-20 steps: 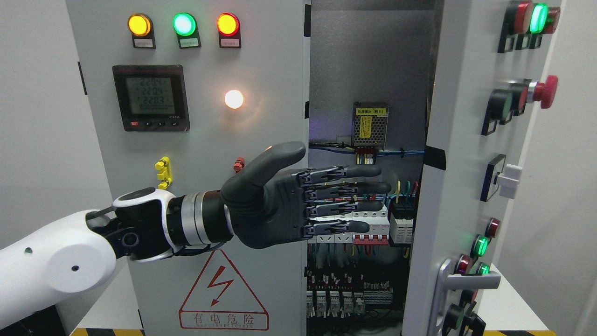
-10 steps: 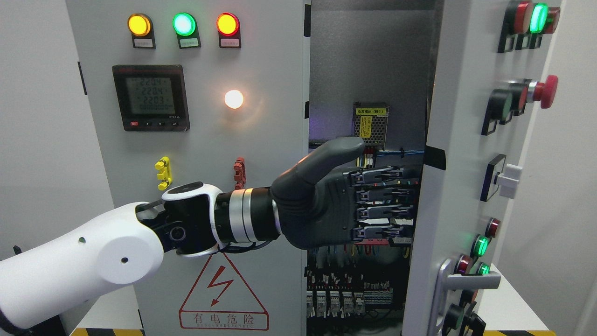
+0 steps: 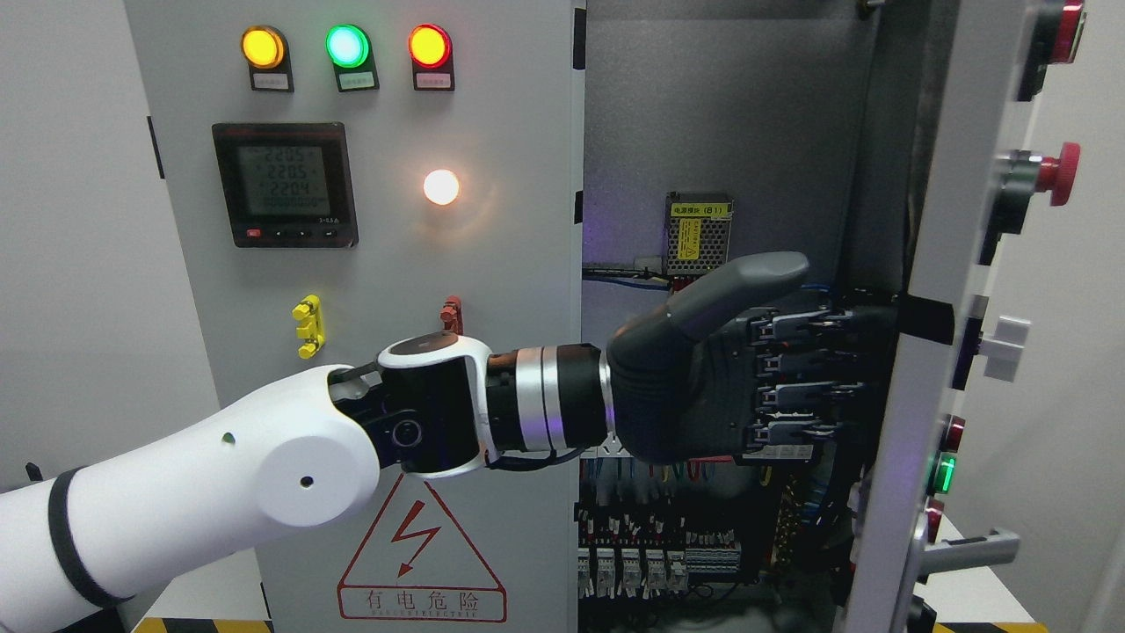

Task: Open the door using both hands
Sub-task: 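Insert the left hand fingers behind the open door's edge, then push the door with the handle farther open with the left hand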

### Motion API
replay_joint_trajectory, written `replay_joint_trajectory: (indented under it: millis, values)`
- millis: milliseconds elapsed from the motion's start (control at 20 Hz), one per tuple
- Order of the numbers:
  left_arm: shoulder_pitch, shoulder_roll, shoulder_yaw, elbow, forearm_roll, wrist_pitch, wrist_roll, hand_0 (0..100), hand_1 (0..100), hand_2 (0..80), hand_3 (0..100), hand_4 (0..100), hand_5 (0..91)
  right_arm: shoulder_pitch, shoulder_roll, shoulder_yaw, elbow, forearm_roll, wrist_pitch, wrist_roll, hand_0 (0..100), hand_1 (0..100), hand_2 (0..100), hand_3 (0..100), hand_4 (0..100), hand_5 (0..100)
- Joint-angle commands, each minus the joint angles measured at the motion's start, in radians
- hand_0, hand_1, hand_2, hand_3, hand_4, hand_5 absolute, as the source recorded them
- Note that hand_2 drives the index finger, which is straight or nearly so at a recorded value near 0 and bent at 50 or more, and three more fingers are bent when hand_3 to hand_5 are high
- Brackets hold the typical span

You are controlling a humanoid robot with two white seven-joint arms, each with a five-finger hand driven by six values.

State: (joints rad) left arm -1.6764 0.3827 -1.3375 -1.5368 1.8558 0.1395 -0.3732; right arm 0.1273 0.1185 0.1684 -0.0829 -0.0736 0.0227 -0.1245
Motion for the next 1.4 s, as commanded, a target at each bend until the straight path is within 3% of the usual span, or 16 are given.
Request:
replay_joint_trajectory:
  millis: [0, 651, 1202, 1353]
  values:
    - [-0.020, -0.143, 0.003, 0.007, -0.013, -0.001, 0.052, 12, 39, 0.0, 0, 0, 0.0, 0.000, 0.000, 0.000, 0.000, 0.000, 0.000, 0.000, 12, 39, 0, 0, 0, 0]
    - [-0.034, -0.373, -0.002, 0.040, -0.038, -0.014, 0.186, 12, 39, 0.0, 0, 0, 0.0, 0.000, 0.000, 0.000, 0.000, 0.000, 0.000, 0.000, 12, 39, 0, 0, 0, 0]
    - [-0.032, -0.392, -0.046, 0.041, -0.029, -0.121, 0.191, 12, 39, 0.0, 0, 0, 0.0, 0.000, 0.000, -0.001, 0.000, 0.000, 0.000, 0.000, 12, 39, 0, 0, 0, 0]
    - [-0.034, -0.392, -0.058, 0.041, -0.029, -0.133, 0.221, 12, 39, 0.0, 0, 0, 0.0, 0.000, 0.000, -0.001, 0.000, 0.000, 0.000, 0.000, 12, 39, 0, 0, 0, 0]
